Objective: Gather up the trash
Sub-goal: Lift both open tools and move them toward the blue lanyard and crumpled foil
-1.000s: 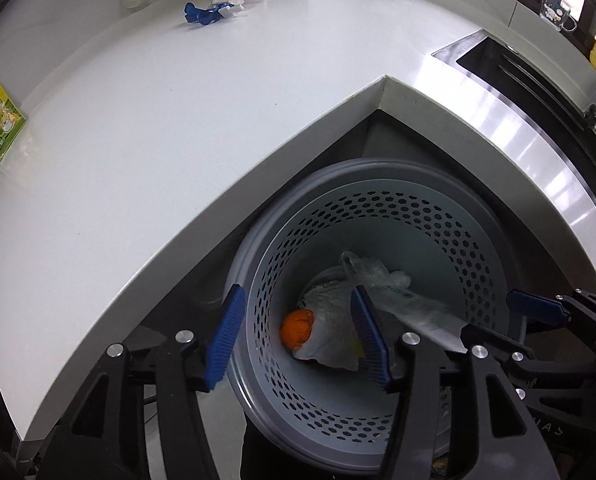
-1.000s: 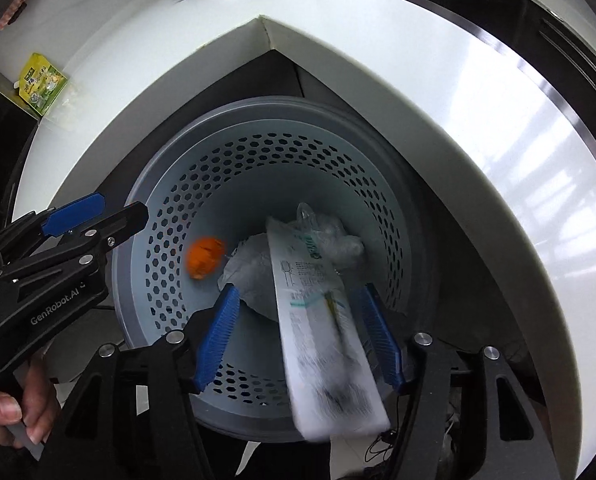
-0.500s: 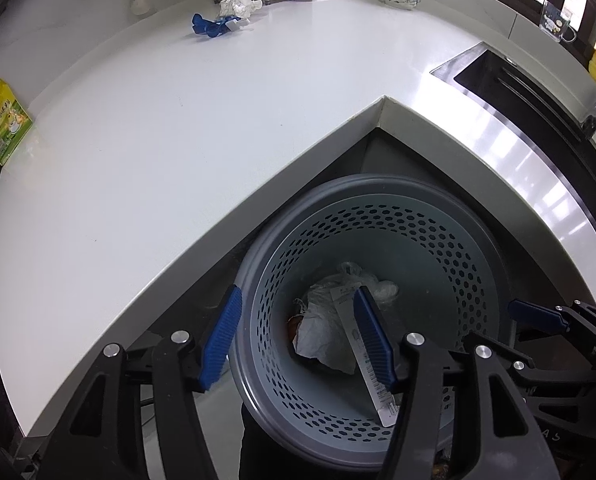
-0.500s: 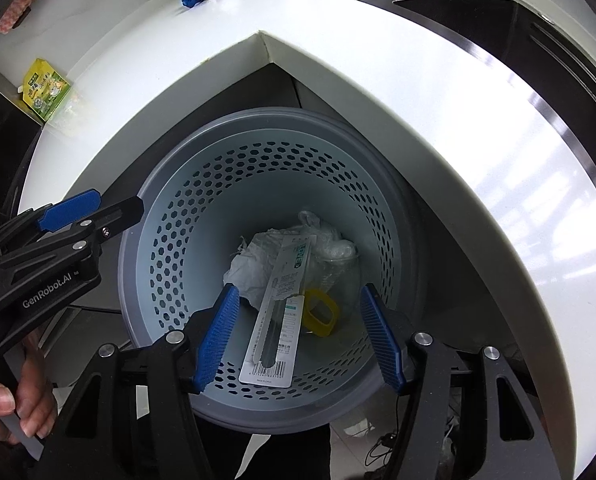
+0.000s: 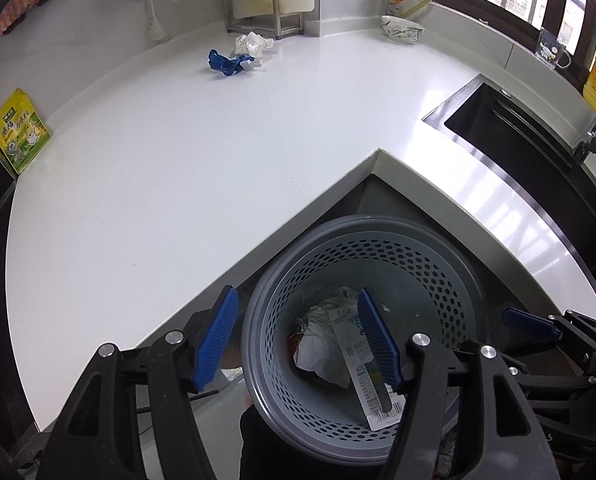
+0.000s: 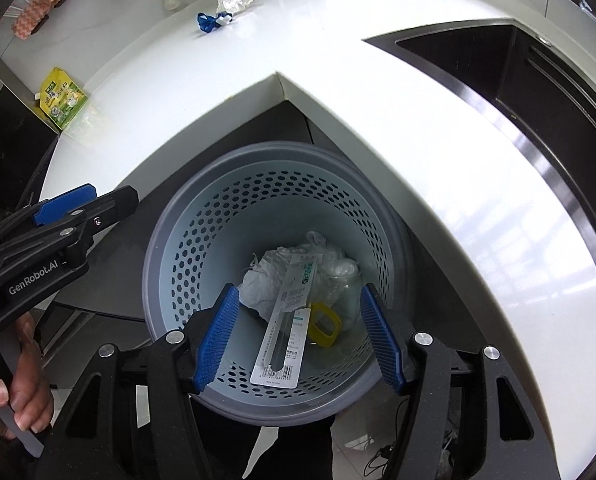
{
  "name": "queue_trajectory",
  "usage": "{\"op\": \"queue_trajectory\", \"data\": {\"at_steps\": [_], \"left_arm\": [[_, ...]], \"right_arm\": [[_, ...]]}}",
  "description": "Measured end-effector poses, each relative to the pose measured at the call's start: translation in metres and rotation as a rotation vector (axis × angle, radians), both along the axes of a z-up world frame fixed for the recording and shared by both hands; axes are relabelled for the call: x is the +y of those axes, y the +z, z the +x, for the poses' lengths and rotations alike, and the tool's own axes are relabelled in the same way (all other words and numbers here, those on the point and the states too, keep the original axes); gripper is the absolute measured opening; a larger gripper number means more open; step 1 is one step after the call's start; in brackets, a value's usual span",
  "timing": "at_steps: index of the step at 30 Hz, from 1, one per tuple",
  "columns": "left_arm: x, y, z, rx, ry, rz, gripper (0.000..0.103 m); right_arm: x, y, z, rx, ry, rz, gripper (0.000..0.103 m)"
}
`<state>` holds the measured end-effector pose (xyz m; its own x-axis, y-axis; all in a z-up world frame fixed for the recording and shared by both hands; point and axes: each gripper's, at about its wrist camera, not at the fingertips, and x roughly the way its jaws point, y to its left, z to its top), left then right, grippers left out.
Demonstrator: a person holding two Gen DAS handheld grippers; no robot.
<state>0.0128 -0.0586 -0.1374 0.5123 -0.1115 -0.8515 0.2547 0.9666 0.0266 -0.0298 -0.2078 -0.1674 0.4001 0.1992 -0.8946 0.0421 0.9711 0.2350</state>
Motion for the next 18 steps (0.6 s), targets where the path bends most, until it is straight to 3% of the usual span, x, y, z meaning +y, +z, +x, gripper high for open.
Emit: {"op": "queue_trajectory", "data": {"at_steps": [18], "left_arm": [[0.019,0.056,-0.008,-0.105,0.079,-0.022,0.066]], "right_arm": [[-0.004,0.059,0.009,-0.166,0.036,-0.017,0.062]]}}
